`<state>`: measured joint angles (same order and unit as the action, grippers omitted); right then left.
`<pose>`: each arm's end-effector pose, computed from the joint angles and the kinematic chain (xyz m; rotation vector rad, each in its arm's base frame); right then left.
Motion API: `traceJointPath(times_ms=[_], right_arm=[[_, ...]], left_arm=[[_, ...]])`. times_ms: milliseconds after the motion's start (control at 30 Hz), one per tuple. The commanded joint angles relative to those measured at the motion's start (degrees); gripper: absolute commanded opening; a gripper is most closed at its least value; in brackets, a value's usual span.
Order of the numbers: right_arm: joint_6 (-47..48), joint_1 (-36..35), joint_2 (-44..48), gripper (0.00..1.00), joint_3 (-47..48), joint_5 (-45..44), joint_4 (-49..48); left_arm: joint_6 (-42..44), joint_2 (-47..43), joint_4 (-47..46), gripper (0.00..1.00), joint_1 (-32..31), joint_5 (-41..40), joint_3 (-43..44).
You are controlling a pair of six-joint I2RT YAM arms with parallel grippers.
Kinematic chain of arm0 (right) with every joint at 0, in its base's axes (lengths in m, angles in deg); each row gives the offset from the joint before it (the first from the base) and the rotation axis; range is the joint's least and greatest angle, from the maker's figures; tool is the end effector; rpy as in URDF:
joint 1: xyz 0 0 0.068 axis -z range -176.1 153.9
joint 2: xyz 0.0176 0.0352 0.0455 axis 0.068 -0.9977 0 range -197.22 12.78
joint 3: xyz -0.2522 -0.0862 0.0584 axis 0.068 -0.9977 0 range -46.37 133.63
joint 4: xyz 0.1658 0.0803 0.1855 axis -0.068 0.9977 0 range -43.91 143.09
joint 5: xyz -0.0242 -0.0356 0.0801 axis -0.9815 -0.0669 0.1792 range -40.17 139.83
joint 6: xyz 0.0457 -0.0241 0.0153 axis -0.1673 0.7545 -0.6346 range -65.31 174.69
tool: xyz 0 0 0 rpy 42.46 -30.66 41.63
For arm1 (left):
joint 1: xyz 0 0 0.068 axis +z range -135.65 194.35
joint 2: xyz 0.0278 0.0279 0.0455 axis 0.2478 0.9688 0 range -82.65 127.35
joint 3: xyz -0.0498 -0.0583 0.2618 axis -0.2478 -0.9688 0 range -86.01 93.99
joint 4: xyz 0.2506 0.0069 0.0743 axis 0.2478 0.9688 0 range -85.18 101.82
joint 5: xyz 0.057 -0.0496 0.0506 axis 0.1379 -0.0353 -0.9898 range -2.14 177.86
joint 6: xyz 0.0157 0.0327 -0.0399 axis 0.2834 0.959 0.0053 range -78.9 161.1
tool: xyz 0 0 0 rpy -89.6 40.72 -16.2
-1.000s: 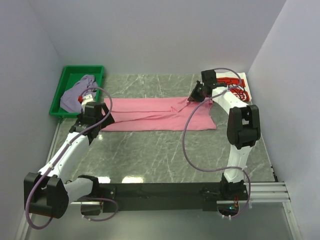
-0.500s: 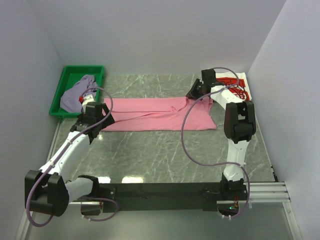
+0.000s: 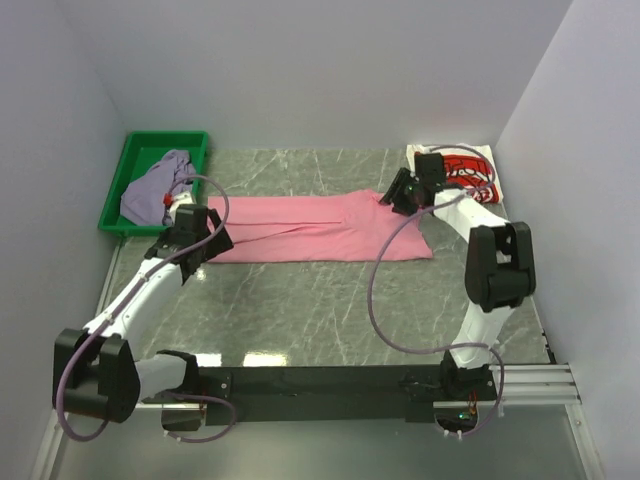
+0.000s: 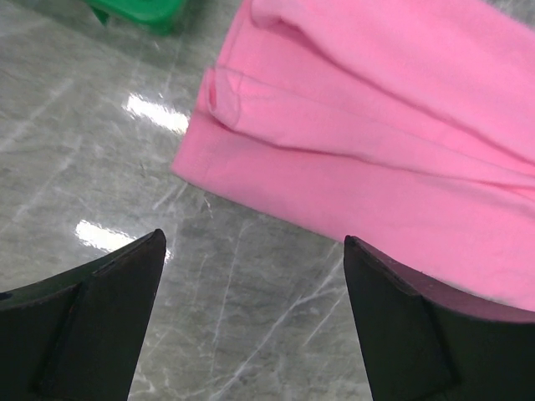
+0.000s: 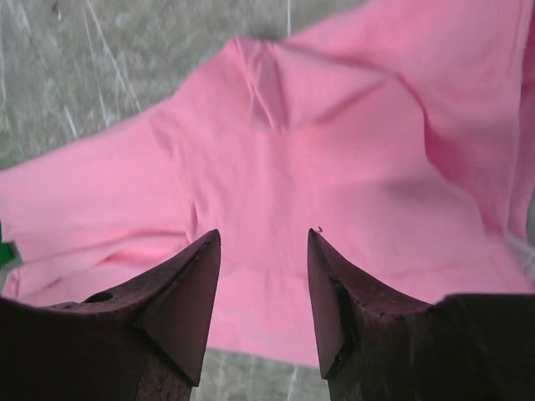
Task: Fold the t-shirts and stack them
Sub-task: Fold the tshirt
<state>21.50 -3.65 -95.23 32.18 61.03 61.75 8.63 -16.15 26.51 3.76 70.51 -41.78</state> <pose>0.4166 0.0622 0.2192 0.4401 2.3737 0.5685 0.2398 -0.0341 0.2433 -0.5806 2.2205 -0.0320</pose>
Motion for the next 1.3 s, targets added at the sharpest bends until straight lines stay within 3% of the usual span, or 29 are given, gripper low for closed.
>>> traceJointPath(times_ms=[0,133,267,700,833,1000,1267], right_arm=[[-0.47,0.78,7.97,0.53,-8.63,-0.04,-3.08],[-1.61,2.89,14.04,0.52,-17.79,0.40,-5.28],[-2.75,6.58,17.12,0.52,-23.95,4.25,-6.78],[-5.04,17.04,13.26,0.50,-32.84,4.10,-8.46],[-3.99,18.45,13.61,0.48,-32.14,1.29,-5.39],[-3.90,19.68,16.33,0.47,-33.45,0.31,-1.60],[-5.39,24.16,26.87,0.47,-40.82,-5.91,-0.36]], left_arm=[[-1.98,3.10,-0.16,0.92,-0.05,4.32,1.38],[-4.53,9.33,1.42,0.81,0.13,5.22,4.37],[-6.55,14.44,2.39,0.76,1.27,5.04,6.04],[-6.73,26.92,3.79,0.64,7.60,3.63,9.04],[-7.69,28.68,6.07,0.43,7.78,3.72,8.60],[-9.89,26.67,9.07,0.31,7.78,6.17,3.70],[-17.97,6.93,12.48,0.28,7.52,7.33,-9.68]])
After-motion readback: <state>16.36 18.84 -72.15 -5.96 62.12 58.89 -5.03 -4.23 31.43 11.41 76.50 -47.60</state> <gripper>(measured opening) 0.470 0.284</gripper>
